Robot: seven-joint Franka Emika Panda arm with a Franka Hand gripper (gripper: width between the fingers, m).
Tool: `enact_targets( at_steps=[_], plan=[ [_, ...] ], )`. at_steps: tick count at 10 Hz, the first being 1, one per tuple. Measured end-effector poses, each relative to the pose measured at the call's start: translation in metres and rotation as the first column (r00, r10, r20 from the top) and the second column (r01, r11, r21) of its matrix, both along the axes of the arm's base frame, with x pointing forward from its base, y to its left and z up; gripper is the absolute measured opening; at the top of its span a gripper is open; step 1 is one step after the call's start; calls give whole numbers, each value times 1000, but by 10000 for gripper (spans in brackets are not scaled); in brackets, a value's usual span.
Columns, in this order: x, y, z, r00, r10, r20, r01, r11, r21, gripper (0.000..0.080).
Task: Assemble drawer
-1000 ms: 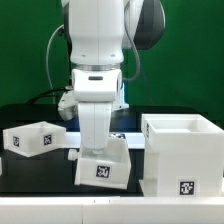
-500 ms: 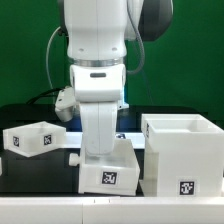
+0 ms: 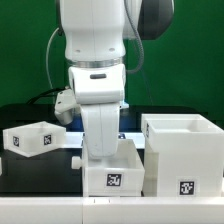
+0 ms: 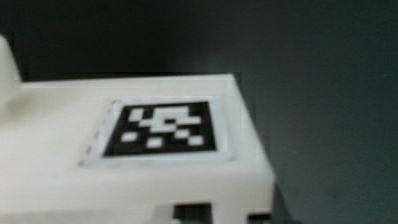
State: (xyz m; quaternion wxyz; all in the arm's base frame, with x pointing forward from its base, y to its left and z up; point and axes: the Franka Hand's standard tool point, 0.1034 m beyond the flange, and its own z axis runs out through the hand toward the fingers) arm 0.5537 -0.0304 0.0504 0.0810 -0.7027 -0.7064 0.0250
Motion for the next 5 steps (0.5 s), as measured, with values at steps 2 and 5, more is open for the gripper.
enact_targets(
  at_steps=[2, 5],
  plan=[
    [-1, 4, -3, 1000, 2, -5, -2, 1000, 3, 36],
    [-2, 15, -7, 1000, -14, -12, 14, 1000, 5, 36]
  ],
)
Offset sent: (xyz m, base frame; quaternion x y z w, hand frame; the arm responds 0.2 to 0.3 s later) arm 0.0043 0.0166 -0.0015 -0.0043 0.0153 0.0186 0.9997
